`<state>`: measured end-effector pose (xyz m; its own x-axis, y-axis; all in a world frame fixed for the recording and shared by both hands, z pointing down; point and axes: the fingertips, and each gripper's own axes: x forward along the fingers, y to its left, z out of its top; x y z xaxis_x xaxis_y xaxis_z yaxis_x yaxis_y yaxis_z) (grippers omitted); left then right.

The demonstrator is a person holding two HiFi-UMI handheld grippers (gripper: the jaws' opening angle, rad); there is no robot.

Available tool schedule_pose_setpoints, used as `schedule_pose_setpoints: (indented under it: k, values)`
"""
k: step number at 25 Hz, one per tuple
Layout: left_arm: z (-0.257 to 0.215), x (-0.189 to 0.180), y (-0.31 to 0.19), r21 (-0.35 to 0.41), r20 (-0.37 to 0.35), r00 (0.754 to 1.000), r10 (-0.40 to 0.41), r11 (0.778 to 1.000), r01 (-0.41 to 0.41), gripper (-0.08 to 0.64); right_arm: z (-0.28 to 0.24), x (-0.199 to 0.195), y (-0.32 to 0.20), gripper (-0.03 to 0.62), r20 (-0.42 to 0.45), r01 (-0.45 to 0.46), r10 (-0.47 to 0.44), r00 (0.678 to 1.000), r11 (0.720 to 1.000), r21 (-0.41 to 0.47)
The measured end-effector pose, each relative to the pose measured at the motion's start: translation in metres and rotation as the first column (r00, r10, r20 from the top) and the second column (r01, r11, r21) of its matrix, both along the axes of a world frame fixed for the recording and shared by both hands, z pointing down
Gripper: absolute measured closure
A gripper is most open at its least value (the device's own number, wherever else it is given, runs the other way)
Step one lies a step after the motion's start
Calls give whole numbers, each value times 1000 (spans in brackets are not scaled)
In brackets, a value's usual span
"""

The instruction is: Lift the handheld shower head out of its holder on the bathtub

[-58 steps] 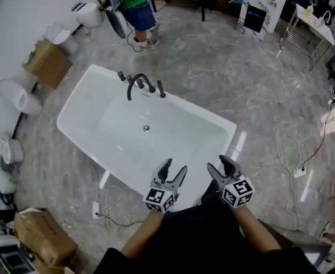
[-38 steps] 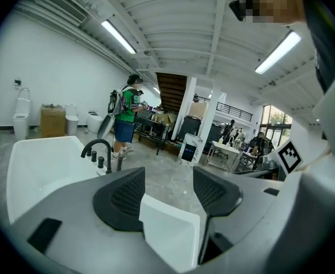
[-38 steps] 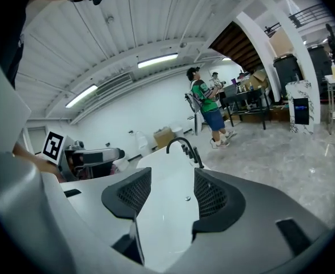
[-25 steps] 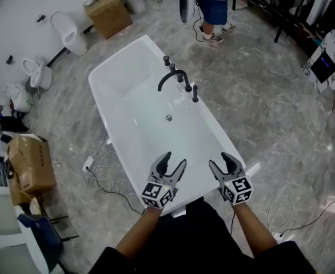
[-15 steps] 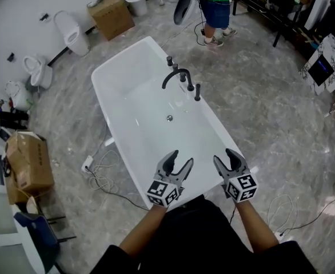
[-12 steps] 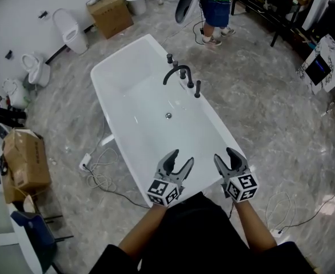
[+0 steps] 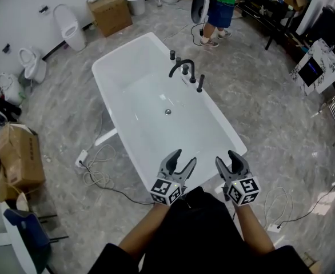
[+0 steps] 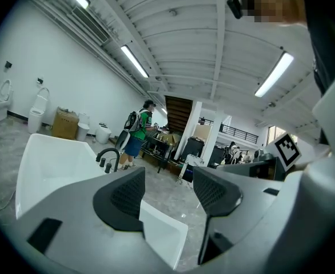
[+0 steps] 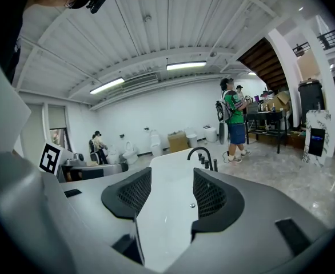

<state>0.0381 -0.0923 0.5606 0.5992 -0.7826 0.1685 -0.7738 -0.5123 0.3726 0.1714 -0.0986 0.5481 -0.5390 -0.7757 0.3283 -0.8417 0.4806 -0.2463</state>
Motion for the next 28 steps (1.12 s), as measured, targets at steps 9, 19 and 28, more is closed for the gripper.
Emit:
schedule_pose_setpoints:
  k: [9,19,28]
  values:
    - [5,-10,-8,11,3,1000,-5,1000,5,319,1,-3,18,373,-18,-5,5,1000,1000,-10]
    - [24,4,-118,-52,-29,992,-127,991,125,319,-7,38,-47,374,-2,36,-36,999,999,7]
    - [71,53,-242,-86,88,985,-146,984,154,318,12,91,-115,373,30,61,-61,998,998,-15]
